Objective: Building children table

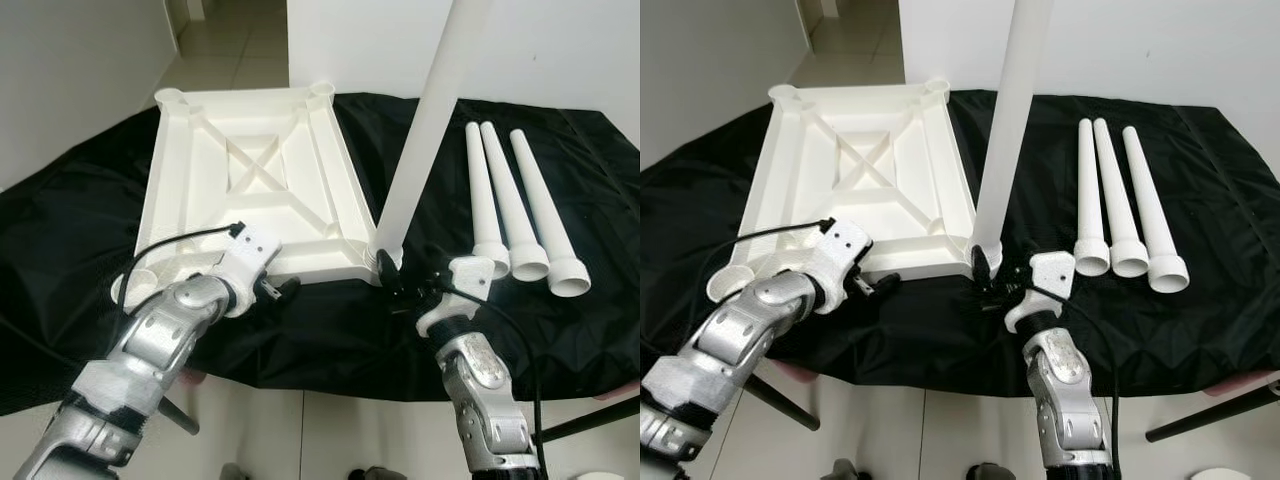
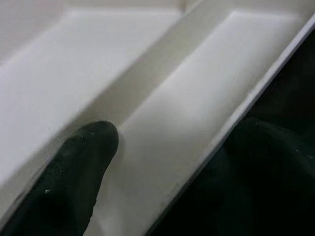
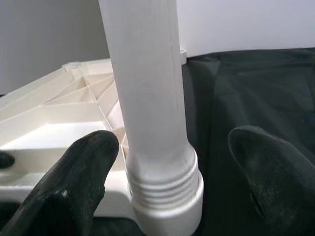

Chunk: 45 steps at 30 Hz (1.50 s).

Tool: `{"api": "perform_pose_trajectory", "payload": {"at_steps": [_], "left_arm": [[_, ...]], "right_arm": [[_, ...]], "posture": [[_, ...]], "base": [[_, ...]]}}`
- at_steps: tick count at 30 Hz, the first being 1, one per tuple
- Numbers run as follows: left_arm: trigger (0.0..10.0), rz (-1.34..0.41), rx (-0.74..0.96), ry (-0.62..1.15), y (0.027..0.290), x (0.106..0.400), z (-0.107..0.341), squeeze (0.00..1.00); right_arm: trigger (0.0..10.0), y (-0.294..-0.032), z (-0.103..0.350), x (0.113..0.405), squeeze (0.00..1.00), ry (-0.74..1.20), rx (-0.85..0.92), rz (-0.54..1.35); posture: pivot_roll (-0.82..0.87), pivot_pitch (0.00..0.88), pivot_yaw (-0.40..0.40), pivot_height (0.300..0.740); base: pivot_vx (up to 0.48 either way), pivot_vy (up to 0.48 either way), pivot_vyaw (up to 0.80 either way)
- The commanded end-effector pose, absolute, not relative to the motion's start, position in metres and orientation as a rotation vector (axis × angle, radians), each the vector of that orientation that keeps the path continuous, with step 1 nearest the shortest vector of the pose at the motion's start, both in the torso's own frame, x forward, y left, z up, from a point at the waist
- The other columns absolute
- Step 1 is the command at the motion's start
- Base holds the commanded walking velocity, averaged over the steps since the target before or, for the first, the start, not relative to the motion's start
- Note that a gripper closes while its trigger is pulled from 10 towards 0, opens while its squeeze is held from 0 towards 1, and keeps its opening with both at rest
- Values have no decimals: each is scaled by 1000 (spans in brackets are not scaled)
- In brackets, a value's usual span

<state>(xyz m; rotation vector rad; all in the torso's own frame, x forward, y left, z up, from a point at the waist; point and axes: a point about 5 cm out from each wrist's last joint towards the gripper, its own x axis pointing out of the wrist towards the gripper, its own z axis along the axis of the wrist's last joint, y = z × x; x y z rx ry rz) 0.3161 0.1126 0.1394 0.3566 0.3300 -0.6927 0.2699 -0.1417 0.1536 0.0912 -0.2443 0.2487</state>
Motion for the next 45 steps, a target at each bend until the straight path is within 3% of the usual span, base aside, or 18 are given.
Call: {"api": "perform_pose_trajectory", "payload": {"at_steps": [1,11,13,14,15,16,20,22,25,26,40,45], "left_arm": [[10000,-666,372,394,116,318,133,0],[10000,-602,376,399,119,325,132,0],[9412,-592,364,395,119,326,132,0],[4118,-591,365,395,119,326,132,0],[4118,-591,365,395,119,326,132,0],[1569,-591,370,393,118,326,132,0],[2157,-589,372,393,119,326,131,0],[706,-589,375,395,118,325,129,0],[667,-589,373,397,118,325,129,0],[0,-591,370,396,118,324,129,0],[0,-516,359,383,126,320,136,0],[0,-350,299,372,141,324,143,0]], "right_arm": [[10000,-146,153,272,0,-248,85,231],[10000,-149,157,279,0,-269,75,226],[10000,-148,159,282,0,-279,76,226],[10000,-148,160,283,0,-282,75,225],[10000,-148,160,283,0,-282,75,225],[10000,-148,161,285,0,-286,73,226],[10000,-146,161,286,0,-289,56,231],[10000,-144,161,288,0,-290,62,240],[10000,-142,162,288,0,-290,64,250],[10000,-141,162,288,0,-290,63,253],[10000,-139,161,293,0,-295,61,270],[10000,-138,161,293,0,-299,60,274]], "posture": [[-83,89,55,740],[-89,85,58,740],[-91,84,58,740],[-91,85,57,740],[-91,85,57,740],[-92,85,56,740],[-92,87,55,740],[-90,86,48,740],[-88,85,44,740],[-88,85,44,740],[-83,65,37,740],[-83,58,37,740]], "base": [[0,0,0],[0,0,0],[0,0,0],[0,0,0],[0,0,0],[0,0,0],[0,0,0],[0,0,0],[0,0,0],[0,0,0],[0,0,0],[0,0,0]]}}
